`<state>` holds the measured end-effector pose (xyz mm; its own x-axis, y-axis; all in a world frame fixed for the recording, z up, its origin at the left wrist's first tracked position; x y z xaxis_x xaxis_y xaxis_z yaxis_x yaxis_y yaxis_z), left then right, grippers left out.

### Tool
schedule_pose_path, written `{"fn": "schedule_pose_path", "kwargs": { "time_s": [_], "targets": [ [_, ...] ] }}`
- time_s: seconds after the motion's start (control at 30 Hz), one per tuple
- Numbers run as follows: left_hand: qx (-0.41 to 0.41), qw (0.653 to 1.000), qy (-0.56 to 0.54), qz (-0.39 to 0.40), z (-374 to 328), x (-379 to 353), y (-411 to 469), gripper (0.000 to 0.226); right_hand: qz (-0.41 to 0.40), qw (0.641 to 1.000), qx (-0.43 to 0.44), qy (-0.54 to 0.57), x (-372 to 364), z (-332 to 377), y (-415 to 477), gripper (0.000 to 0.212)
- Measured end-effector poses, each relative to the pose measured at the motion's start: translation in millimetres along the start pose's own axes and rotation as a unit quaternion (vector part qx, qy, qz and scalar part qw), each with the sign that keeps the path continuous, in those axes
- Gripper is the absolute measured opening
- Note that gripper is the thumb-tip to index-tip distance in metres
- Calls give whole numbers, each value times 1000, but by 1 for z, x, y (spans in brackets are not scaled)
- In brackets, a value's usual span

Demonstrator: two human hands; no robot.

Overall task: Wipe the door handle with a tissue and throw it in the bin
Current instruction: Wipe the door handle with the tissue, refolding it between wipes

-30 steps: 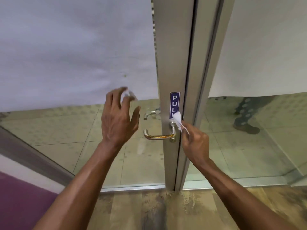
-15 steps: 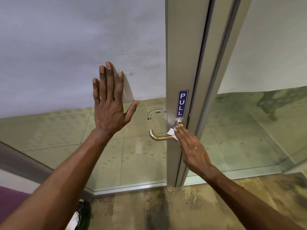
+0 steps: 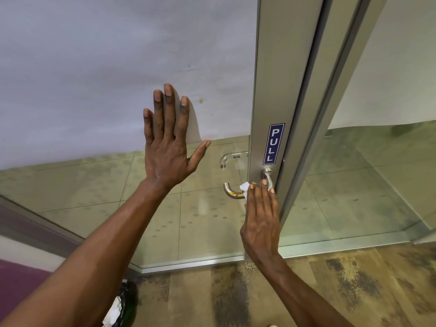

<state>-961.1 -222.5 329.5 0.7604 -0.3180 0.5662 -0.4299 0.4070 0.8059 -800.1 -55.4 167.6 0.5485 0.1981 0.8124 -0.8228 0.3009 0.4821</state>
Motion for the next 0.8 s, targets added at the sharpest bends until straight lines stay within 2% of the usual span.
{"fn": "schedule_pose_path", "kwargs": {
  "time_s": [0.3,0.53,0.67,0.8],
  "targets": [
    [-3,1000,-11,3,0,0,1,112,13,999,-1,-29,-4,48,0,71],
    [-14,1000,-10,16,-1,7,2,106,66,997,14,-36,-12,82,10,66],
    [-18,998,-21,49,-3,17,0,99,121,991,54,-11,-13,108,11,69],
    [-20,994,-76,80,-2,38,-2,101,142,985,69,71,-1,122,3,66]
  ]
}}
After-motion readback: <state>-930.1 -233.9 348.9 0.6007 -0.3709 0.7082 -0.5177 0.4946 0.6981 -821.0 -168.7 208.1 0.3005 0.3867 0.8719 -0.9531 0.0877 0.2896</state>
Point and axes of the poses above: each hand's wrist, its own y-axis towards the middle knuckle, its own x-axis out of the back of the hand, z = x × y, the point moved 6 cm from there along y, towards the middle knuckle, and after that the axes turned 2 degrees about z, right-handed, at the moved point
